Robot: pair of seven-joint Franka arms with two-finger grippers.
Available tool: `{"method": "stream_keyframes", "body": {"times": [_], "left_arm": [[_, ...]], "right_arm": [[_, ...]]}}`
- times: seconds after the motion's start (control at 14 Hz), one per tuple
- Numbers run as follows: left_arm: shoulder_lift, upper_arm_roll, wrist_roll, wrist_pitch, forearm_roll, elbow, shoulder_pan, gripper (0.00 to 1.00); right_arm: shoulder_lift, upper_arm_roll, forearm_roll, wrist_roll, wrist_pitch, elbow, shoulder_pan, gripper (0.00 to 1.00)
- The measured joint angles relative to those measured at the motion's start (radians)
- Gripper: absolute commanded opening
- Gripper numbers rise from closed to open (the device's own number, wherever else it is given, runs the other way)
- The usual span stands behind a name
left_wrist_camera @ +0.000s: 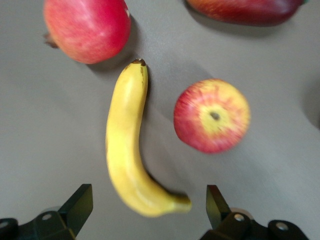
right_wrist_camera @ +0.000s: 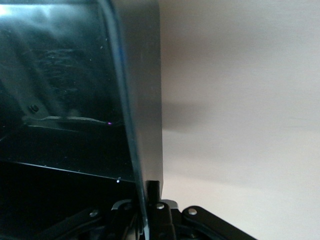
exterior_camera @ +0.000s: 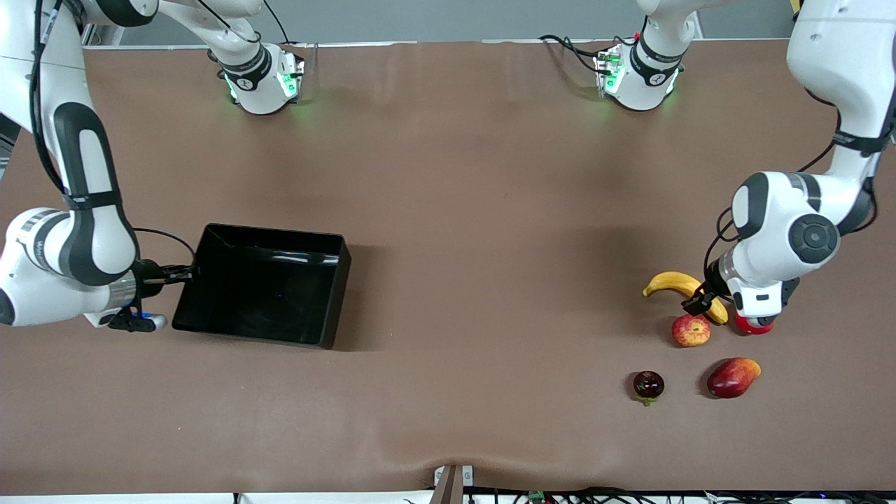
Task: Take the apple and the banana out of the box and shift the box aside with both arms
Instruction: 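Place the banana by the apple while the right gripper drags the box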
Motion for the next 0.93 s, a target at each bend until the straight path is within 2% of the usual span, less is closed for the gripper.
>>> {"method": "stream_keyframes", "body": {"times": [0.21,0.57,0.71,0.93], "left_arm": [[-0.014,-0.035,0.015,-0.197,0.002,0.145,0.0,1.0],[-0.017,-0.054,0.2,-0.356,0.003,0.312,0.0,1.0],[-0.019,-0.055,0.226,-0.416,0.004,0.374,0.0,1.0],[-0.041,-0.06,0.345,-0.487,0.015,0.452,0.001,1.0]], "right_arm": [[0.0,0.0,-0.104,-0.021,0.0,-0.003,-0.004,0.03],[0.0,-0.001,-0.117,-0.102,0.004,-0.005,-0.077,0.04],[0.0,-0.001,-0.118,-0.109,0.004,-0.006,-0.106,0.09],[0.001,-0.001,-0.124,-0.111,0.005,-0.009,-0.135,0.09]]}}
